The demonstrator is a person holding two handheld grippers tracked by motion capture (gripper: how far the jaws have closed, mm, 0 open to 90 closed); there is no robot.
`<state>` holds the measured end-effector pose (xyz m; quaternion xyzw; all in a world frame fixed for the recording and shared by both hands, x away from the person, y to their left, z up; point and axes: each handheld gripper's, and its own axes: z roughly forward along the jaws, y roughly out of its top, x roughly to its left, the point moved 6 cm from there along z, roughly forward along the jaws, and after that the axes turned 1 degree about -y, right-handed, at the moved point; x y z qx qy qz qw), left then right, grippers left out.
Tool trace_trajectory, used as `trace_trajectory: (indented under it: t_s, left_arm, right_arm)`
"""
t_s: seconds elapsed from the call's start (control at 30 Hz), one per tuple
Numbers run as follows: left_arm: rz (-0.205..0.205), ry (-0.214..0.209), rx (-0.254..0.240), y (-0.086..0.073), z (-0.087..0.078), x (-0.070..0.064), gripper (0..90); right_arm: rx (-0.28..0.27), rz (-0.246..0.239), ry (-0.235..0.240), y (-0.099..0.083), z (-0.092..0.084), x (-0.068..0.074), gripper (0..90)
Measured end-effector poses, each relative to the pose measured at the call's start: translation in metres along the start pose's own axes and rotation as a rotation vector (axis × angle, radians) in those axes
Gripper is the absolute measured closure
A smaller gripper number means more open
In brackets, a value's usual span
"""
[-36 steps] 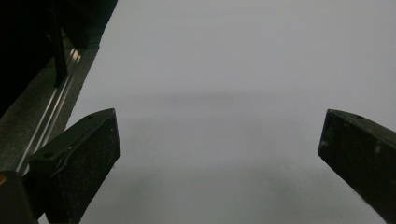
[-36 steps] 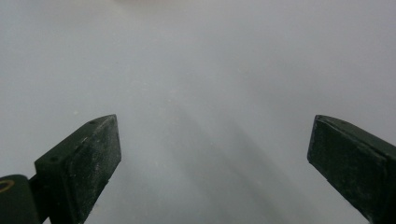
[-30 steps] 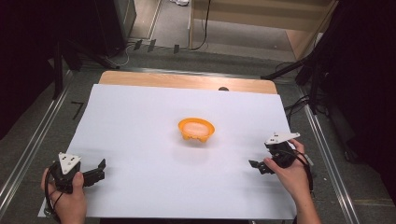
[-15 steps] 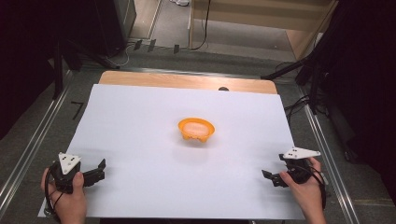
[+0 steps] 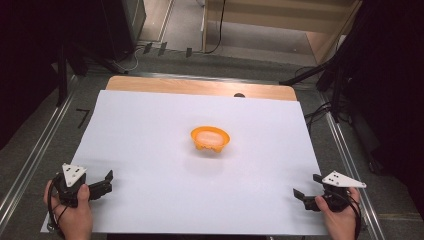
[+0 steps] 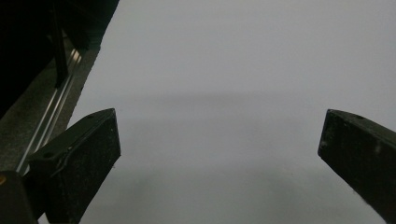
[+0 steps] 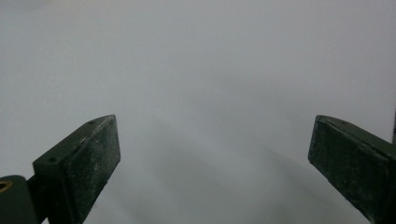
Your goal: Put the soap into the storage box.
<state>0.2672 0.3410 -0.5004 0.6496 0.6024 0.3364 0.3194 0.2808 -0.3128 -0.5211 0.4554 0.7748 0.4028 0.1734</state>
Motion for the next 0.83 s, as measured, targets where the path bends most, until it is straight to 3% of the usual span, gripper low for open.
trace_trajectory:
  t_s: [0.07, 0.2, 0.3, 0.4, 0.83]
  left_arm:
    - [-0.003, -0.002, 0.0, 0.0, 0.0, 0.0, 0.0]
    - [-0.002, 0.002, -0.001, 0.0, 0.0, 0.0, 0.0]
    - [-0.003, 0.004, 0.0, 0.0, 0.0, 0.0, 0.0]
    - [0.002, 0.008, 0.003, 0.0, 0.001, 0.0, 0.0]
    - [0.009, 0.008, 0.011, 0.0, 0.001, -0.001, 0.0]
  right_arm:
    - [-0.04, 0.01, -0.012, -0.008, -0.007, -0.002, 2.5]
    - [-0.136, 0.044, -0.025, -0.008, -0.016, -0.003, 2.6]
    - [-0.141, 0.07, -0.021, -0.01, -0.015, -0.006, 2.6]
    - [-0.144, 0.061, -0.003, -0.01, -0.015, -0.005, 3.2]
    - [-0.13, 0.076, -0.007, -0.01, -0.014, -0.006, 4.4]
